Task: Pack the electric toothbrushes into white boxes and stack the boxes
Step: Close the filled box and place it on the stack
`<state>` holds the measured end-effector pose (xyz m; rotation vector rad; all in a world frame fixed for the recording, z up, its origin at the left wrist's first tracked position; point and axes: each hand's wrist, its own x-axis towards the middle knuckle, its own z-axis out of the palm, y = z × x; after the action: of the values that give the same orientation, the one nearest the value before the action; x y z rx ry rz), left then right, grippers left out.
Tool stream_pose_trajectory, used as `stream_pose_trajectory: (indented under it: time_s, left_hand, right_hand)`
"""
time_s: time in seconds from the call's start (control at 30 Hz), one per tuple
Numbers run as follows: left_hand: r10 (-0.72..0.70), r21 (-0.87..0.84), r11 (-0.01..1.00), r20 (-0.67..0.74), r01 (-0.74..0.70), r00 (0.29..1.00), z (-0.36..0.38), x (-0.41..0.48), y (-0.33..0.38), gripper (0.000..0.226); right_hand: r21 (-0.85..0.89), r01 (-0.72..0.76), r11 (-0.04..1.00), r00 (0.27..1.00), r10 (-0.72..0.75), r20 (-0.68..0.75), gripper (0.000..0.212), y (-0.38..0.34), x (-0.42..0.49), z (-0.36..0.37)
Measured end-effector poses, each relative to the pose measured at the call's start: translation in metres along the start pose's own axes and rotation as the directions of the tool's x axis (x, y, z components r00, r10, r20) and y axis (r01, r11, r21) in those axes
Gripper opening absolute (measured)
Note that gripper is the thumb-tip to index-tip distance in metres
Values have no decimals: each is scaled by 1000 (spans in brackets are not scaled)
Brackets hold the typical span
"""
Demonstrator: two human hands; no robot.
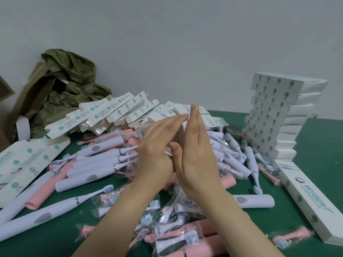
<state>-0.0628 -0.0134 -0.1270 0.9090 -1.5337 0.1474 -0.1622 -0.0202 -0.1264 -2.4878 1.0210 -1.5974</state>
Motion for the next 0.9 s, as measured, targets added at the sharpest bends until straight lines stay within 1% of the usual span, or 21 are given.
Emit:
stream_pose_trajectory:
  time_s: [0.03,0.1,0.17,0.23,0.27,0.3,0.37,0.4,0.43,0.5,0.53,0.57,0.63,0.67,0.7,0.73,0.77,0.8,0.83,0.87,0.9]
  left_hand:
    - [7,4,1000,18,-7,1000,-2,1,1,52]
    - [-51,-57,997,24,52,998,-8,4,3,54]
    - [-128,-263,959,-54,110,990,-20,13,4,54]
    - [-137,-447,894,-232,19,963,-36,21,4,55]
    - [-184,-537,843,-321,-19,929,-43,24,1,55]
    - [-263,-634,772,-375,-39,889,-50,25,-1,56]
    - [-411,-771,635,-379,-38,829,-59,24,-5,60]
    - [-473,-808,590,-347,-1,810,-62,23,-6,63]
    - [-533,-835,548,-305,47,789,-64,21,-6,65]
    - [-621,-881,458,-225,115,750,-65,17,-11,60]
    - [-643,-888,438,-199,141,739,-65,15,-13,58]
    - [-655,-883,441,-191,165,731,-64,13,-14,62]
    - [-660,-863,468,-198,191,724,-61,12,-15,76]
    - [-658,-859,472,-194,199,728,-60,11,-16,75]
    - [-661,-845,487,-192,220,726,-59,9,-18,64]
    - [-663,-818,516,-194,255,723,-57,8,-21,45]
    - [-666,-753,578,-211,315,716,-55,6,-21,30]
    - [-660,-638,661,-243,395,711,-53,5,-20,21]
    - [-639,-481,742,-299,467,709,-52,3,-19,25]
    - [-576,-292,817,-368,497,730,-50,1,-18,39]
    - [-450,-101,887,-405,451,796,-49,0,-16,48]
  right_hand:
    - [28,9,1000,1000,-9,24,70,2,-1,0]
    - [192,-37,981,999,35,17,64,5,-2,-4]
    - [362,-156,919,969,213,-123,48,11,-2,-13]
    - [428,-373,823,862,478,-167,30,23,1,-23]
    - [442,-505,741,792,602,-106,23,30,3,-28]
    - [492,-620,612,705,709,7,21,36,6,-32]
    - [608,-756,244,518,791,326,41,44,11,-36]
    - [606,-790,91,452,754,477,51,42,12,-36]
    - [579,-815,-14,415,683,601,57,38,11,-35]
    - [565,-815,-130,409,562,719,55,31,9,-31]
    - [585,-798,-143,436,533,725,54,30,9,-30]
    - [600,-792,-114,471,512,718,54,29,10,-30]
    - [591,-807,11,522,482,704,48,27,10,-32]
    - [587,-808,51,534,484,693,44,27,10,-32]
    - [594,-801,66,540,509,671,42,26,10,-32]
    - [612,-787,76,542,559,628,40,27,10,-31]
    - [629,-770,102,546,616,568,39,27,10,-31]
    - [631,-760,158,553,666,500,38,27,11,-30]
    - [613,-755,231,564,705,429,39,27,11,-30]
    - [586,-746,316,588,726,356,39,28,11,-30]
    - [557,-730,395,618,731,291,36,28,10,-30]
